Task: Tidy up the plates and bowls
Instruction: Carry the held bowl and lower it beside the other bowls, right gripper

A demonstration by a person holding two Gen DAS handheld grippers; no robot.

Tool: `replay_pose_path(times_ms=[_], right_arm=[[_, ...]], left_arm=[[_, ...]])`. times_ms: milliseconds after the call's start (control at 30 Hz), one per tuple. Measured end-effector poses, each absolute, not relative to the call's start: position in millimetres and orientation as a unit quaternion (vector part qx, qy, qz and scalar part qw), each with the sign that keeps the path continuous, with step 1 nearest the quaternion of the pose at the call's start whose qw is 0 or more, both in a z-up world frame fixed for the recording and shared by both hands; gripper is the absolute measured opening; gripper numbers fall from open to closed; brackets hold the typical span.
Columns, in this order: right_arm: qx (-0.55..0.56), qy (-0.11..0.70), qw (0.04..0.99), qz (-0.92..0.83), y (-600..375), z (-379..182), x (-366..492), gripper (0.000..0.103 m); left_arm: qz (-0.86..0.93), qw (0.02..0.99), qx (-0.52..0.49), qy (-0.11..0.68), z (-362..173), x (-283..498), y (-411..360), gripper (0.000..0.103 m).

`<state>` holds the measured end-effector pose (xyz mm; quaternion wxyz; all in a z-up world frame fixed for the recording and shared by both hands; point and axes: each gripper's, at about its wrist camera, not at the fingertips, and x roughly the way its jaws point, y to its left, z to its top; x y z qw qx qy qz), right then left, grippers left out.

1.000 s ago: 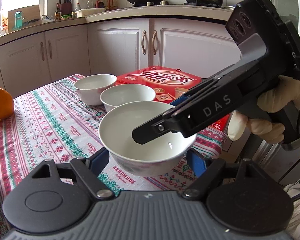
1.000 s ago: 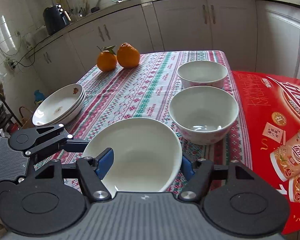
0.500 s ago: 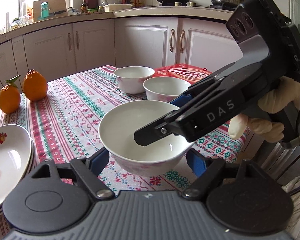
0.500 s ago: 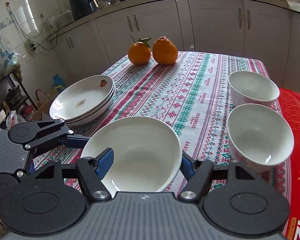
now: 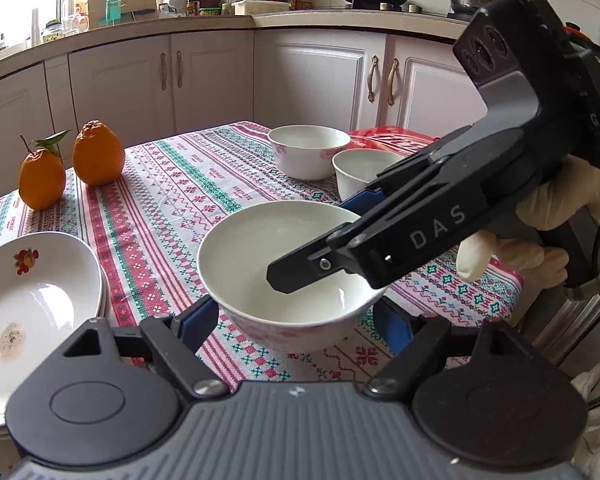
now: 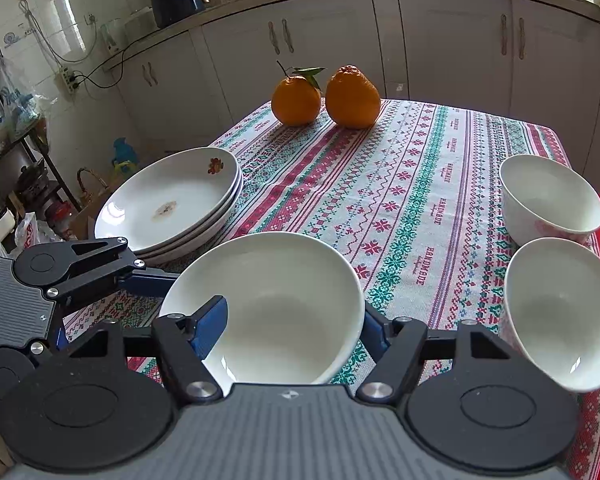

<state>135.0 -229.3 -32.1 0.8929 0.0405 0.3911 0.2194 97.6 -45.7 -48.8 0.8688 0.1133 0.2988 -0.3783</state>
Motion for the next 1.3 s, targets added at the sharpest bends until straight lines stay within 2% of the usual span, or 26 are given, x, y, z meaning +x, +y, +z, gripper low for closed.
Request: replay_pose_path(times_ms=[433, 533, 600, 667, 1300], right_arm=[[0.039, 0.396, 0.891, 0.219, -227, -39, 143, 0.076], [0.043, 0.392, 0.892, 0.222, -228, -39, 141, 0.089], [0.037, 0.385, 0.896, 0.218, -228, -37, 139, 0.098], [0.035, 0.379, 0.899, 0.217, -229, -35, 136, 0.103], [0.0, 0.336, 0.93, 0.15, -249, -14, 100, 0.103]], left_arm=[[-0.378, 0.866, 0.113, 0.307, -60, 105, -46, 0.086], [-0.384, 0.867, 0.1, 0.3, -58, 105, -44, 0.098], [-0.386, 0.867, 0.1, 0.298, -57, 104, -45, 0.099], [-0.383, 0.867, 0.111, 0.299, -57, 102, -47, 0.099], [-0.387, 0.873, 0.123, 0.27, -23, 75, -50, 0.1]])
